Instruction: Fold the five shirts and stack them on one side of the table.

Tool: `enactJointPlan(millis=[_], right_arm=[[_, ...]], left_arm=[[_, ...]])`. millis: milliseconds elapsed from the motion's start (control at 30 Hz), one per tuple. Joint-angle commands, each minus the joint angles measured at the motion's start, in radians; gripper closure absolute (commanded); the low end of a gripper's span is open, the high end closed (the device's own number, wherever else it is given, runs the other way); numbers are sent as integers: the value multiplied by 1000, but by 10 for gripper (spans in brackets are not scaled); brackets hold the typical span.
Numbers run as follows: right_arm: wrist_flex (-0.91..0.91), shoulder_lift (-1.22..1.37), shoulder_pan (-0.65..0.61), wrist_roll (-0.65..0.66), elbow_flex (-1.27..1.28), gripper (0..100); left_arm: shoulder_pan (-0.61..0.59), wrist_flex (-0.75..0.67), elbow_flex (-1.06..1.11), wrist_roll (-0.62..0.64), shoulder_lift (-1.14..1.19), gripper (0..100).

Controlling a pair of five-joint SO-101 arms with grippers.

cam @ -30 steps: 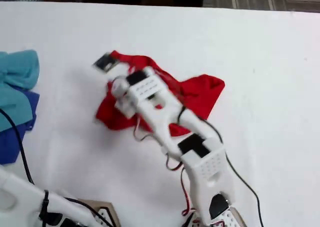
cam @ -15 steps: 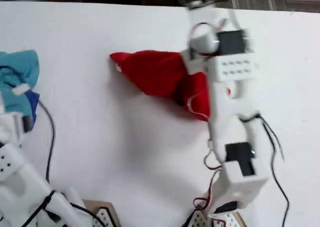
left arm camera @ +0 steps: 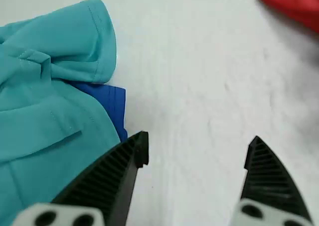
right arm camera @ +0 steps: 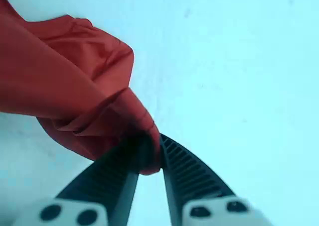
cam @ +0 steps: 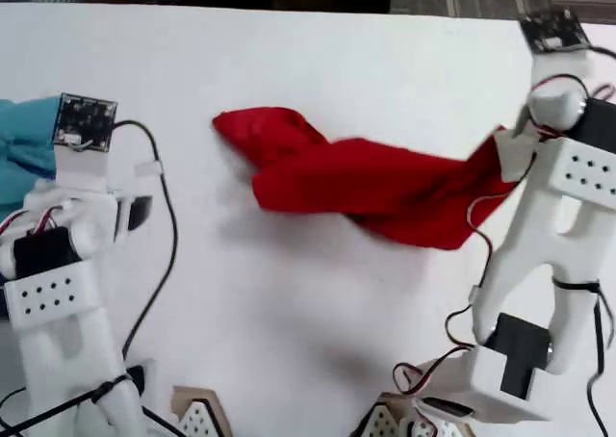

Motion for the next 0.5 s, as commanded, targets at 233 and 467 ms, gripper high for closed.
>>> enactJointPlan(millis=[233,467], right_arm=[[-59,-79,61,5,21,977],[-64,-268,151,9,21,757]], left_arm=[[364,-126,174,155,-12,676],[509,-256,274,196,2,674]])
